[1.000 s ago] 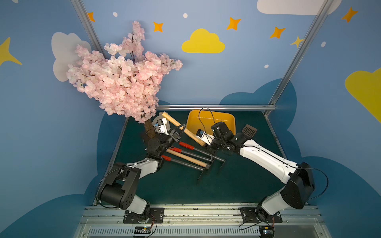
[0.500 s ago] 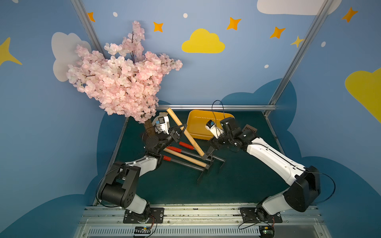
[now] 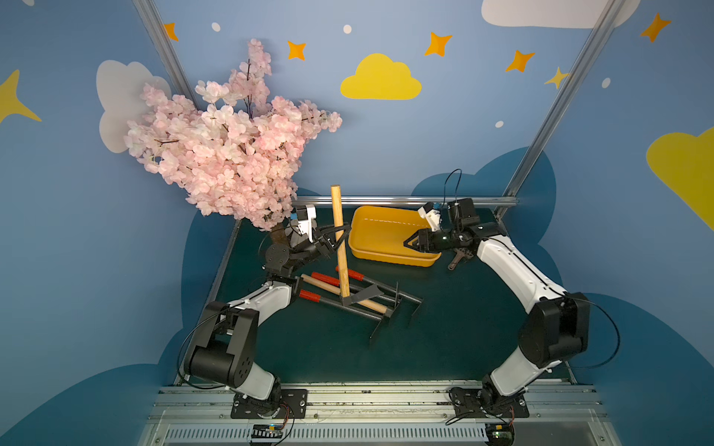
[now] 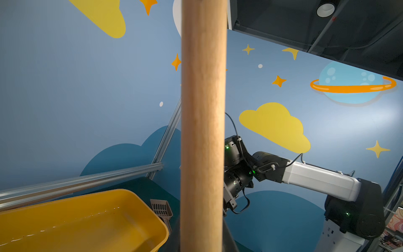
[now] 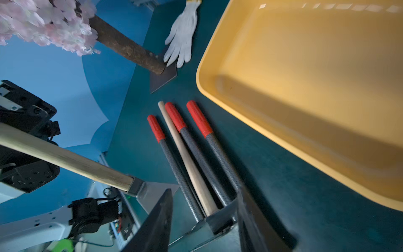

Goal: Put the small hoe into the storage box
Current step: Pick up the hoe from the center of the board.

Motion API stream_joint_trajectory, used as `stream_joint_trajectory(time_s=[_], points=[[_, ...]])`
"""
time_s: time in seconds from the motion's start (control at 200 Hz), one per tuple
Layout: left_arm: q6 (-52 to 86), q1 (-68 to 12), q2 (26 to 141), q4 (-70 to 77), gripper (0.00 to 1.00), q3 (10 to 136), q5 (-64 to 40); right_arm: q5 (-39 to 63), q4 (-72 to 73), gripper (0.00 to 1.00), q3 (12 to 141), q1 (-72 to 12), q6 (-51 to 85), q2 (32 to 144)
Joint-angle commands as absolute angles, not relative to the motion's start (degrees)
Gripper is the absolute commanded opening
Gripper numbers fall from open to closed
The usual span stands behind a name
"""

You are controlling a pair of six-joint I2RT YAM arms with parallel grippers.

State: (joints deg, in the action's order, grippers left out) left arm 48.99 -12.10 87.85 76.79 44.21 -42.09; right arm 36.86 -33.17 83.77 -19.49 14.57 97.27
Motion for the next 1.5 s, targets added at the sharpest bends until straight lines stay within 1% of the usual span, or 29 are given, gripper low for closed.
stream_joint_trajectory(time_s=[0.0,0.115,0.205,0.245,0.486,0.686,0.821,1.041,1.231,1.367,1.497], points=[[48.81,-11.69,87.28,79.49,0.03,46.84,-42.1,45.7,-30.84,0.46,82.8,-22.65,20.32,99.73],[46.54,-11.43,85.66,76.7,0.03,47.38,-42.44,47.0,-32.14,0.43,83.27,-24.93,21.36,103.17],[44.28,-11.34,84.24,73.73,0.03,47.55,-42.22,48.47,-33.53,0.35,83.83,-26.27,21.82,105.16],[43.81,-11.26,83.95,73.24,0.03,47.59,-42.06,48.34,-33.06,0.34,83.5,-26.97,22.61,105.37],[43.45,-10.75,84.06,73.1,0.03,47.9,-42.0,48.72,-33.42,0.33,83.08,-28.06,24.43,106.76],[43.31,-10.68,83.74,73.13,0.03,48.35,-42.1,51.81,-26.83,0.33,80.01,-28.58,29.9,107.98],[42.84,-10.55,83.13,72.64,0.03,48.51,-42.22,51.86,-27.26,0.34,80.51,-29.16,30.31,109.28],[43.46,-10.28,83.41,73.97,0.03,48.43,-42.26,54.32,-21.97,0.35,79.63,-29.93,34.23,110.67],[43.36,-10.02,83.58,74.17,0.03,48.59,-42.12,55.8,-20.6,0.36,79.85,-31.54,35.46,112.01],[43.07,-9.77,83.5,74.08,0.03,49.07,-42.18,56.69,-19.28,0.33,79.47,-32.26,36.49,112.43],[42.93,-9.74,83.37,74.21,0.03,48.87,-42.1,57.36,-17.68,0.26,79.2,-32.61,37.57,112.52]])
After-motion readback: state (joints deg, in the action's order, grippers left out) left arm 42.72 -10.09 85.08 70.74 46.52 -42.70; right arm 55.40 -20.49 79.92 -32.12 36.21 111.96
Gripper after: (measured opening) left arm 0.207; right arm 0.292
